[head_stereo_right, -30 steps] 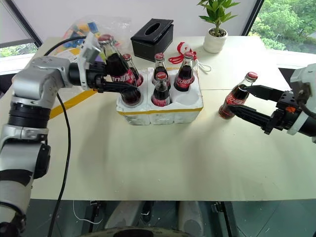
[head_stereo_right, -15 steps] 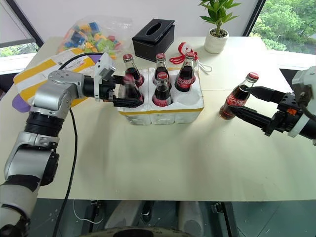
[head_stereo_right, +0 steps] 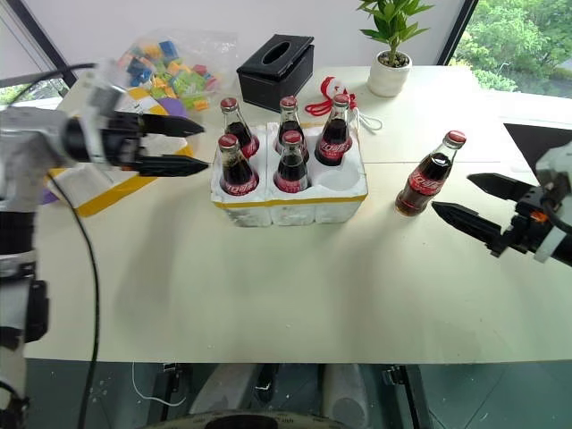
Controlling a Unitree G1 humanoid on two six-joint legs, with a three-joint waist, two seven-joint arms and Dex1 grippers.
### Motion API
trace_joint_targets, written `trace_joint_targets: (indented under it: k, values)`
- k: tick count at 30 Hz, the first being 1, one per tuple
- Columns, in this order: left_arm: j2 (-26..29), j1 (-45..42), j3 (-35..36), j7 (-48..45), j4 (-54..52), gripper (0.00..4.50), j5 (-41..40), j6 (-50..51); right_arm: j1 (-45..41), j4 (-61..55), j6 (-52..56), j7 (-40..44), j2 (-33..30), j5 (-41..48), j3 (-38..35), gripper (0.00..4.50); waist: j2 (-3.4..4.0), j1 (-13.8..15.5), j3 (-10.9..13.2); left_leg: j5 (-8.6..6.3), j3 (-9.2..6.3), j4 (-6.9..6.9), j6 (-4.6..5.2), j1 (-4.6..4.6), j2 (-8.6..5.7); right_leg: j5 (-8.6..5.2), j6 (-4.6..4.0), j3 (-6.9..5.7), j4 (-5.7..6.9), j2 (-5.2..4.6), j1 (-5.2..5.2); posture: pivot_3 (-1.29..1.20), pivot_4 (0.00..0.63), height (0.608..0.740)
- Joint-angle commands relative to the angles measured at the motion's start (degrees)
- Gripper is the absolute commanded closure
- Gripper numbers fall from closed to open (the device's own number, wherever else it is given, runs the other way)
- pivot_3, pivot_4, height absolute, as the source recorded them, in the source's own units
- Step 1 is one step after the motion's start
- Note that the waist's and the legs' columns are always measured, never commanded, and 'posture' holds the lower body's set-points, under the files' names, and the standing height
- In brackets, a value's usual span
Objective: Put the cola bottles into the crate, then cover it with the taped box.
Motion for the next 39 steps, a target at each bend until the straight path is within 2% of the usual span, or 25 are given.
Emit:
trace_joint_targets:
  k: [1,4,8,12,21,29,39]
  values:
    - [6.99,3.41,4.66,-4.29,-6.05,0.05,-4.34,2.21,3.81,-3.83,-0.23,-1.97,3.66,0.18,-4.61,0.00,-0.02,0.07,-0.01,-0.04,0.00,0.00,0.07,0.04,0.00,0.00,0.00,0.00,0.00,0.00,0.05,0.00,0.150,0.732]
    - [10.93,6.66,7.39,-5.64,-9.03,0.05,-8.11,4.57,7.38,-7.61,-0.03,-4.62,8.20,0.87,-4.15,0.00,-0.01,0.17,-0.01,-0.08,-0.03,-0.04,0.12,0.15,0.02,-0.01,-0.02,0.01,-0.01,0.01,0.13,0.00,0.150,0.732]
    - [10.92,10.32,8.78,-3.62,-13.33,0.05,-11.04,6.32,8.10,-9.77,-1.82,-9.88,13.93,-0.89,0.11,0.00,0.00,0.04,-0.03,-0.09,-0.05,-0.04,0.14,0.37,0.01,-0.02,-0.03,0.01,-0.08,0.00,0.38,0.00,0.150,0.732]
    - [10.30,12.26,8.33,-1.64,-15.78,0.05,-11.70,5.49,4.19,-7.44,-5.43,-14.39,16.90,-4.71,4.39,0.00,0.00,-0.02,-0.02,-0.13,-0.05,-0.15,0.17,0.82,0.03,-0.14,-0.21,0.01,-0.14,0.00,0.76,0.00,0.150,0.732]
    - [10.38,12.93,8.89,1.19,-17.72,0.05,-14.16,5.64,-8.35,4.70,-7.51,-18.82,19.75,-6.68,11.38,0.00,0.01,-0.04,-0.02,-0.12,-0.04,-0.20,0.16,0.82,0.03,-0.13,-0.19,0.01,-0.11,0.02,0.73,0.00,0.150,0.732]
    - [11.85,13.78,9.01,2.49,-17.24,0.05,-13.14,3.91,-16.09,14.80,-10.09,-18.58,20.15,-8.04,14.31,0.00,0.02,-0.15,-0.02,-0.12,-0.04,-0.21,0.16,0.82,0.03,-0.06,-0.07,0.01,-0.11,0.04,0.72,0.00,0.150,0.732]
    - [12.15,13.91,9.31,4.24,-19.54,0.05,-16.40,5.61,-24.37,26.29,-15.55,-16.24,21.19,-14.09,21.62,0.00,0.02,-1.24,-0.01,-0.11,-0.04,-0.24,0.15,0.82,0.02,-0.04,-0.05,0.01,-0.10,0.05,0.71,0.00,0.150,0.732]
